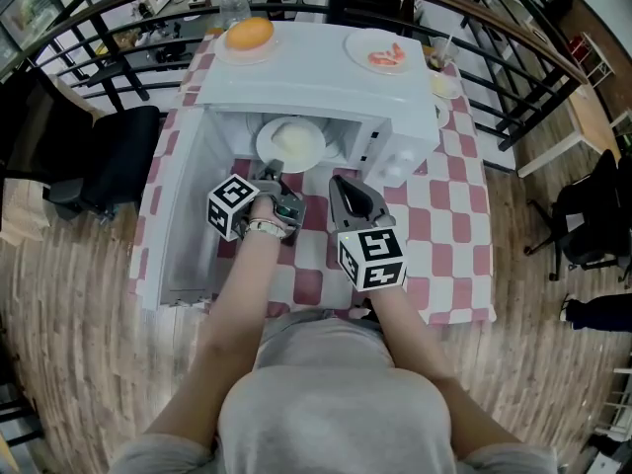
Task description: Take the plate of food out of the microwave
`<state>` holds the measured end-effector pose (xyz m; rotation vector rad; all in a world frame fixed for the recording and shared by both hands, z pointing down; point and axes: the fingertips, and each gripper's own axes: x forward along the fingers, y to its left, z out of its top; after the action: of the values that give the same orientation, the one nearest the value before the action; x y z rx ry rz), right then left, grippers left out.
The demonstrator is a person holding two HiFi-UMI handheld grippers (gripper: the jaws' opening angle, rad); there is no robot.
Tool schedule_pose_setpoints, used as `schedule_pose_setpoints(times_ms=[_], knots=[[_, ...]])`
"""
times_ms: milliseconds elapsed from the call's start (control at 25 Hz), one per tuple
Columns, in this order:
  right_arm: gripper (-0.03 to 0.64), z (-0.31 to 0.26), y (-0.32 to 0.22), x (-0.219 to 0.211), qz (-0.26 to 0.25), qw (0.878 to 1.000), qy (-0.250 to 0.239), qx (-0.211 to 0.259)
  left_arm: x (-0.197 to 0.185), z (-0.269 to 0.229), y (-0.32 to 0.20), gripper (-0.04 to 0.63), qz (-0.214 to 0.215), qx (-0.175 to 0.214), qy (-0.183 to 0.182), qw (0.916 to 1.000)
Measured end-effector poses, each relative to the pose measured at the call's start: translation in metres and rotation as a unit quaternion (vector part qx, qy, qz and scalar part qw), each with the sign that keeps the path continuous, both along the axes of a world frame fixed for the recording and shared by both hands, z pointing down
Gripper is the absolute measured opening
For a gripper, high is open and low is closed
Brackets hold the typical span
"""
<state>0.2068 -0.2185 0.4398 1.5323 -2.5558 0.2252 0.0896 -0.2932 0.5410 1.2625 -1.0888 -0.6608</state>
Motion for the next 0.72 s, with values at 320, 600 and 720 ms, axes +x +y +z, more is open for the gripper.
schedule_pose_setpoints(times_ms=[320,600,720], knots=[[0.023,-0.006,0.002,0.002,0.006,1.0,-0.006,0.01,0.0,-0.008,0.016,0.017,0.007,0.021,-0.004,0.9997],[0.023,-0.007,0.007,-0.001,0.005,1.0,-0.009,0.008,0.004,-0.022,0.032,0.017,0.009,0.052,-0.002,0.9986],[0.023,-0.007,0.008,-0.002,0.004,1.0,-0.006,0.007,0.004,-0.024,0.039,0.017,0.005,0.057,0.003,0.9984]])
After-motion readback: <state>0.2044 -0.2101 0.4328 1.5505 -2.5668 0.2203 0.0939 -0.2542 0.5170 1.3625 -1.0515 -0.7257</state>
